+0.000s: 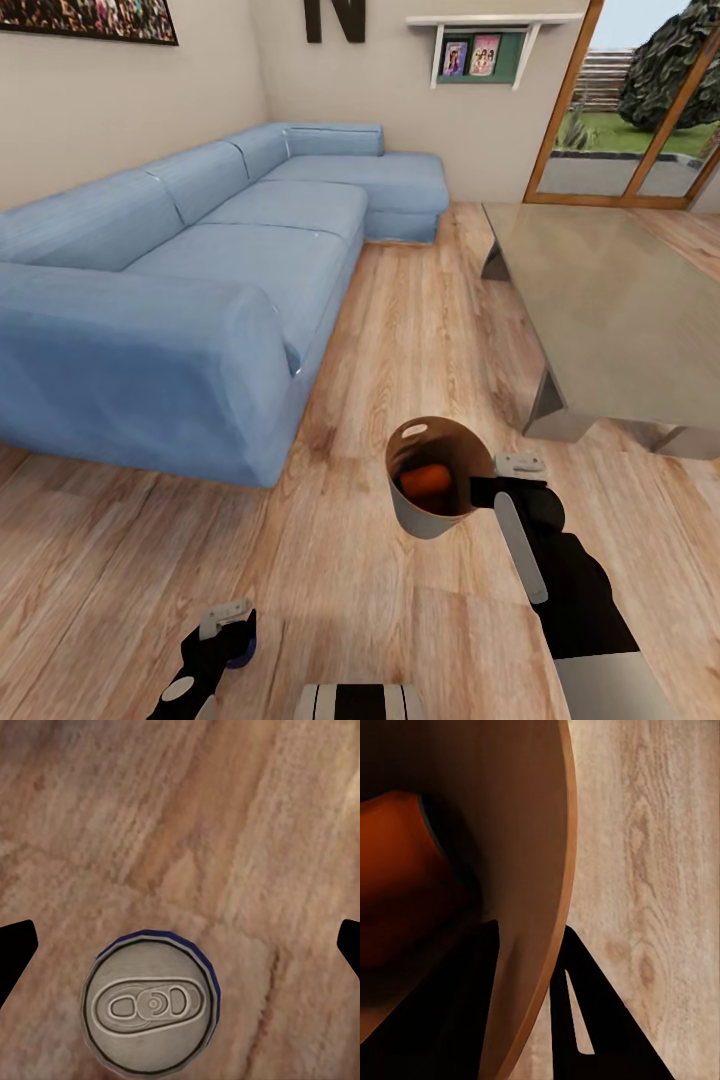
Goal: Put the three can of soda from the living room inside the tash can in the kitchen.
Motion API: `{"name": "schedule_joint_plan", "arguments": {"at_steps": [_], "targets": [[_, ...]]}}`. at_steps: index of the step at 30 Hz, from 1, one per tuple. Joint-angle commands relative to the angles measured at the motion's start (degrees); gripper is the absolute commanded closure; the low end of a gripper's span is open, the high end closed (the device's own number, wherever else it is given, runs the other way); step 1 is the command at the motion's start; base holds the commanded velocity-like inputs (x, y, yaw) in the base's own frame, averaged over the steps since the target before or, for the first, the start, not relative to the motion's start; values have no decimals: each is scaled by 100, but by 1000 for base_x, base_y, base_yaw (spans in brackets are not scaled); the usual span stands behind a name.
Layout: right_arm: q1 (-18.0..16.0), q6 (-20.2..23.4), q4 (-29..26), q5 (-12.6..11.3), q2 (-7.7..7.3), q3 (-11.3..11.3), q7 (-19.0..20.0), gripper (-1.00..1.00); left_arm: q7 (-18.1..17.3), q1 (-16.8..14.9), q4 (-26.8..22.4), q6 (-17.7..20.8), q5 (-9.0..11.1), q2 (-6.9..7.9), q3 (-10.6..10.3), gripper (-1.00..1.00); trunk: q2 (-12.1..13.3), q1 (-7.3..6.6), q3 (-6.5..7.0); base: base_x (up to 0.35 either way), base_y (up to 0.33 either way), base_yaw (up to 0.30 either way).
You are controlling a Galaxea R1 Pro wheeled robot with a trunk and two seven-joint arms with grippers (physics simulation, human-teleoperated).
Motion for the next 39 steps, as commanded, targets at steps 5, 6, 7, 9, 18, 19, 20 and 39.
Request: {"name": "schedule_joint_plan", "arguments": {"at_steps": [5, 6, 7, 9, 18, 19, 20, 39], "targets": [[-2, -18, -3, -29, 1, 1, 10, 100, 0, 0, 0, 0, 0, 0, 2, -100, -162, 90, -93, 0, 0, 0], [-2, -19, -3, -29, 1, 1, 10, 100, 0, 0, 0, 0, 0, 0, 2, -100, -163, 92, -116, 0, 0, 0], [-2, -17, -3, -29, 1, 1, 10, 100, 0, 0, 0, 0, 0, 0, 1, -100, -165, 95, -138, 0, 0, 0], [-2, -17, -3, -29, 1, 1, 10, 100, 0, 0, 0, 0, 0, 0, 2, -100, -166, 98, -160, 0, 0, 0], [-2, -20, -5, -29, 1, 1, 10, 100, 0, 0, 0, 0, 0, 0, 2, -100, -166, 98, -208, 0, 0, 0], [-2, -18, -5, -29, 1, 1, 10, 100, 0, 0, 0, 0, 0, 0, 1, -100, -166, 98, -217, 0, 0, 0], [-2, -18, -4, -29, 1, 1, 10, 100, 0, 0, -1, 0, 0, 0, 2, -100, -166, 98, -226, 0, 0, 0], [-2, -21, -36, -29, 1, 1, 10, 100, -4, 0, -9, 0, -2, 0, -1, -100, -166, 98, -333, 0, 0, 0]]}}
